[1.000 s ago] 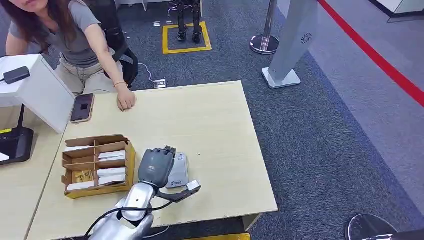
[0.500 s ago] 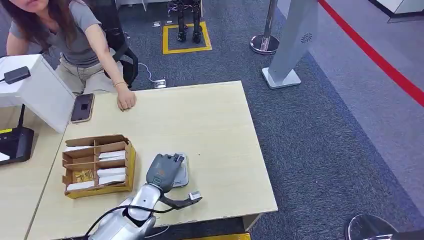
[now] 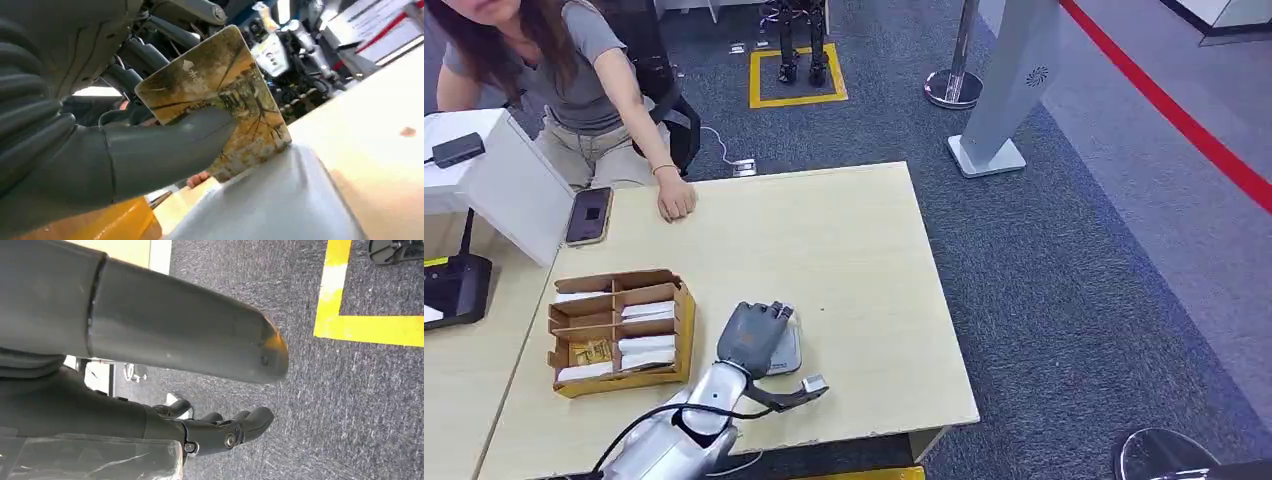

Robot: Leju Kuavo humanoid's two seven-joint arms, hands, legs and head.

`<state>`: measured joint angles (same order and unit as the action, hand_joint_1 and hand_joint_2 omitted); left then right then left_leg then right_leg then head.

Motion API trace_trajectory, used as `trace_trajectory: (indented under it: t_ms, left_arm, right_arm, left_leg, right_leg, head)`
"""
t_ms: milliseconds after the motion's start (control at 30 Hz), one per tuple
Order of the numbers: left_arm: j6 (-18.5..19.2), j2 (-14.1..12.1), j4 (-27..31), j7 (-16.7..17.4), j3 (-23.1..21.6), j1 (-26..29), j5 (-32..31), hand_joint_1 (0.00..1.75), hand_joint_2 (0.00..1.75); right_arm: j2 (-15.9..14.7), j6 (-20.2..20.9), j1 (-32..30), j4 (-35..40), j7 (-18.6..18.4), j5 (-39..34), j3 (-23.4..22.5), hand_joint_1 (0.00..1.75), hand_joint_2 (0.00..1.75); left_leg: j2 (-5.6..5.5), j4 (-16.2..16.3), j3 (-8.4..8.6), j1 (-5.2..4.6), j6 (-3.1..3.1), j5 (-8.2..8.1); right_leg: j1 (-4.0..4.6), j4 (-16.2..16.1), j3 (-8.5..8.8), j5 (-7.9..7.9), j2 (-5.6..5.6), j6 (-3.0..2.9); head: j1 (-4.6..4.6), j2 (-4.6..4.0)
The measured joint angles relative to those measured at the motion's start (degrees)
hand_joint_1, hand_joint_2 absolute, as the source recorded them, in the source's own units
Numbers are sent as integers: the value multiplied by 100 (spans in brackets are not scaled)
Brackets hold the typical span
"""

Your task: Pass the card to the sensor for recognition and then transmit it.

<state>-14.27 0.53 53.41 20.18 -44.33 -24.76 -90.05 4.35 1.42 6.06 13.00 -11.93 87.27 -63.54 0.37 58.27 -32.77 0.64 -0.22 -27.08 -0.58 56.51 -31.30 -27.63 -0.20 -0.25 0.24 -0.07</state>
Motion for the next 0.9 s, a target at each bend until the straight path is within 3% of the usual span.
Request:
trace_trajectory:
  t_ms: [200, 333, 367, 433, 467, 500, 600, 667, 767, 900]
  left_arm:
    - [315, -637, 1675, 1045, 118, -157, 0, 175, 175]
    - [398, -932, 2509, 1060, 244, -204, -2, 175, 175]
    - [305, -938, 2677, 878, 333, -156, 30, 175, 175]
    - [120, -730, 3051, -18, 819, 94, 283, 175, 175]
    - [122, -448, 3256, -820, 1376, 246, 637, 175, 175]
    - [186, -225, 3366, -1347, 1830, 334, 946, 175, 175]
    - [696, 284, 3492, -2340, 3263, 389, 2520, 175, 175]
    - [890, 527, 3470, -2648, 4143, 433, 3186, 175, 175]
    - [1032, 714, 3352, -2901, 5028, 443, 3589, 175, 175]
    - [1073, 905, 3269, -2993, 5683, 459, 3665, 175, 175]
  right_arm:
    - [0, -33, -15, 0, -72, 4, 0, 0, 0]
    - [2, -31, -14, 0, -85, 22, 0, 0, 0]
    - [4, -29, -14, 0, -85, 37, 0, 0, 0]
    - [11, -13, -20, 0, -85, 46, -2, 0, 0]
    - [11, 21, -18, -2, -72, 53, 0, 0, 0]
    - [11, 37, -13, -2, -63, 55, -2, 0, 0]
    - [11, 70, -20, -9, -13, 94, -2, 0, 0]
    - [11, 96, -23, -20, 6, 125, -2, 0, 0]
    - [11, 96, -10, -28, 13, 155, -2, 0, 0]
    - [11, 96, -2, -28, 15, 160, -2, 0, 0]
  left_leg:
    - [0, -1, -1, 3, -2, 2]
    - [-2, -1, -1, 2, -2, 1]
    - [-1, -1, -2, 1, -2, 2]
    - [0, -1, -4, -3, -2, 1]
    - [-1, 0, -9, -2, -2, 1]
    - [4, 0, -10, -2, -1, 1]
    - [28, 0, -1, -3, 3, -4]
    - [28, 0, 0, 1, 1, -1]
    - [20, -1, 0, 4, -6, 5]
    - [16, -1, -2, 3, -6, 5]
  right_leg:
    - [2, 3, -2, 0, 1, -1]
    - [4, 3, -2, -1, -1, -1]
    - [4, 3, -2, -1, -1, -1]
    - [1, 2, -4, -1, -1, 0]
    - [3, 1, -4, -1, -2, 0]
    - [2, 0, -7, 0, 4, 1]
    - [1, -1, -7, 4, 24, 6]
    - [0, 0, -9, 5, 25, 6]
    - [1, 4, -9, 4, 17, 5]
    - [4, 5, -9, 4, 16, 5]
  head:
    - [-2, 0]
    - [0, 0]
    - [2, 0]
    - [-9, 0]
    - [4, 0]
    - [26, 0]
    - [30, 0]
    - [20, 0]
    - [20, 0]
    - [20, 0]
